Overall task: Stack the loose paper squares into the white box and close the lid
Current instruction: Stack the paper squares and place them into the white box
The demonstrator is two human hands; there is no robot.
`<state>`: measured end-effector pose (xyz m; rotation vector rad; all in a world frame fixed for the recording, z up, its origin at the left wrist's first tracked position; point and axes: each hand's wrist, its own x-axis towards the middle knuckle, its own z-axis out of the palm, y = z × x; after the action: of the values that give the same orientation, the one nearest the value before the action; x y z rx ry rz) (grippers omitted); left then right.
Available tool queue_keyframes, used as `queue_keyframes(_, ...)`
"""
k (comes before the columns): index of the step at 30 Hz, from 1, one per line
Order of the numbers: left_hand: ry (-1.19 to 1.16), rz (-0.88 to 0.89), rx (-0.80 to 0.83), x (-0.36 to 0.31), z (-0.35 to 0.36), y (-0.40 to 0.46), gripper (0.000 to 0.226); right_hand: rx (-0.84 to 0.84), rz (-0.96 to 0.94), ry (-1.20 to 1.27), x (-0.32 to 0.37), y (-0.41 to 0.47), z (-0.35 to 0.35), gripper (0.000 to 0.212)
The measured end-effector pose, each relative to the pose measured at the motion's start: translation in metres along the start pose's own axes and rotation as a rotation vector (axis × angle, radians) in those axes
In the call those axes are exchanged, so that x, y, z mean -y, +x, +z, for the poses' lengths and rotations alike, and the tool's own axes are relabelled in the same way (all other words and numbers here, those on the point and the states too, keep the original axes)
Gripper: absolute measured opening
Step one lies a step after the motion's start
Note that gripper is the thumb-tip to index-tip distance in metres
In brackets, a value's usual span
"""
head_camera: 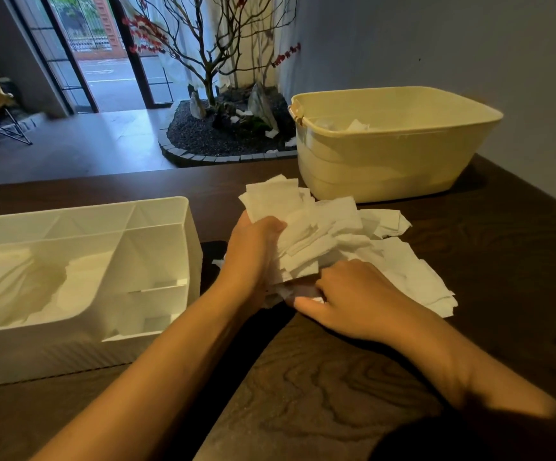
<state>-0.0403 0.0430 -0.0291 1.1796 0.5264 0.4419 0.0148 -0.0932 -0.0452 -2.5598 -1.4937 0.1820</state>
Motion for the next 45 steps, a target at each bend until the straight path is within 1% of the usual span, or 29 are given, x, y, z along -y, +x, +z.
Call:
queue_keyframes(2, 0.151, -0.057, 0.034, -0.003, -0.008, -0.004, 0.044, 0.058, 0.056, 0.087, -0.004, -0.002, -0.006, 0.040)
queue_keyframes(3, 0.237, -0.090, 0.057, -0.006, -0.012, -0.008, 0.049, 0.068, 0.092, 0.174, -0.008, -0.002, -0.009, 0.032)
queue_keyframes(4, 0.323, -0.107, 0.069, -0.008, -0.017, -0.013, 0.054, 0.046, 0.122, 0.273, -0.010, -0.003, -0.011, 0.020)
queue_keyframes(5, 0.408, -0.106, 0.078, -0.011, -0.023, -0.020, 0.056, -0.007, 0.155, 0.356, -0.012, -0.003, -0.013, 0.018)
queue_keyframes(7, 0.568, -0.085, 0.100, -0.016, -0.035, -0.029, 0.053, -0.140, 0.211, 0.483, -0.014, -0.002, -0.018, 0.035)
queue_keyframes(8, 0.640, -0.066, 0.118, -0.019, -0.041, -0.035, 0.051, -0.187, 0.222, 0.573, -0.014, -0.001, -0.021, 0.041)
queue_keyframes(9, 0.716, -0.042, 0.145, -0.022, -0.048, -0.041, 0.049, -0.200, 0.215, 0.681, -0.011, 0.000, -0.025, 0.046)
queue_keyframes(11, 0.885, 0.014, 0.238, -0.029, -0.059, -0.050, 0.046, -0.128, 0.125, 0.861, -0.005, -0.001, -0.031, 0.063)
queue_keyframes(13, 1.083, 0.092, 0.322, -0.034, -0.065, -0.062, 0.042, -0.052, -0.002, 0.855, 0.008, -0.007, -0.030, 0.081)
queue_keyframes(14, 1.181, 0.155, 0.345, -0.035, -0.067, -0.067, 0.040, -0.037, -0.054, 0.811, 0.016, -0.009, -0.026, 0.084)
queue_keyframes(16, 1.330, 0.298, 0.370, -0.034, -0.068, -0.075, 0.040, -0.076, -0.111, 0.731, 0.030, -0.013, -0.012, 0.077)
queue_keyframes(18, 1.390, 0.403, 0.374, -0.029, -0.070, -0.083, 0.043, -0.173, -0.098, 0.729, 0.040, -0.017, -0.002, 0.060)
queue_keyframes(20, 1.371, 0.462, 0.337, -0.021, -0.073, -0.088, 0.045, -0.254, -0.039, 0.780, 0.043, -0.020, 0.003, 0.045)
queue_keyframes(23, 1.209, 0.517, 0.256, -0.007, -0.075, -0.095, 0.053, -0.354, 0.054, 0.933, 0.047, -0.026, 0.009, 0.031)
queue_keyframes(25, 1.101, 0.535, 0.161, 0.002, -0.074, -0.102, 0.057, -0.416, 0.098, 1.058, 0.049, -0.031, 0.012, 0.026)
queue_keyframes(28, 0.937, 0.577, 0.038, 0.014, -0.068, -0.110, 0.050, -0.442, 0.169, 1.227, 0.049, -0.036, 0.014, 0.024)
queue_keyframes(31, 0.712, 0.539, -0.028, 0.021, -0.065, -0.107, 0.041, -0.421, 0.203, 1.193, 0.050, -0.039, 0.018, 0.024)
queue_keyframes(34, 0.610, 0.413, -0.028, 0.027, -0.065, -0.103, 0.043, -0.446, 0.208, 1.153, 0.052, -0.041, 0.021, 0.033)
queue_keyframes(36, 0.454, 0.280, 0.022, 0.030, -0.063, -0.103, 0.047, -0.454, 0.196, 1.183, 0.053, -0.041, 0.024, 0.046)
queue_keyframes(37, 0.414, 0.245, 0.029, 0.030, -0.063, -0.103, 0.050, -0.440, 0.193, 1.199, 0.053, -0.040, 0.025, 0.053)
queue_keyframes(40, 0.420, 0.227, 0.016, 0.031, -0.066, -0.100, 0.055, -0.400, 0.219, 1.236, 0.053, -0.038, 0.029, 0.071)
queue_keyframes(43, 0.418, 0.255, 0.053, 0.035, -0.069, -0.101, 0.065, -0.427, 0.244, 1.258, 0.050, -0.039, 0.031, 0.074)
queue_keyframes(45, 0.511, 0.314, 0.079, 0.035, -0.069, -0.103, 0.071, -0.400, 0.205, 1.230, 0.052, -0.041, 0.032, 0.073)
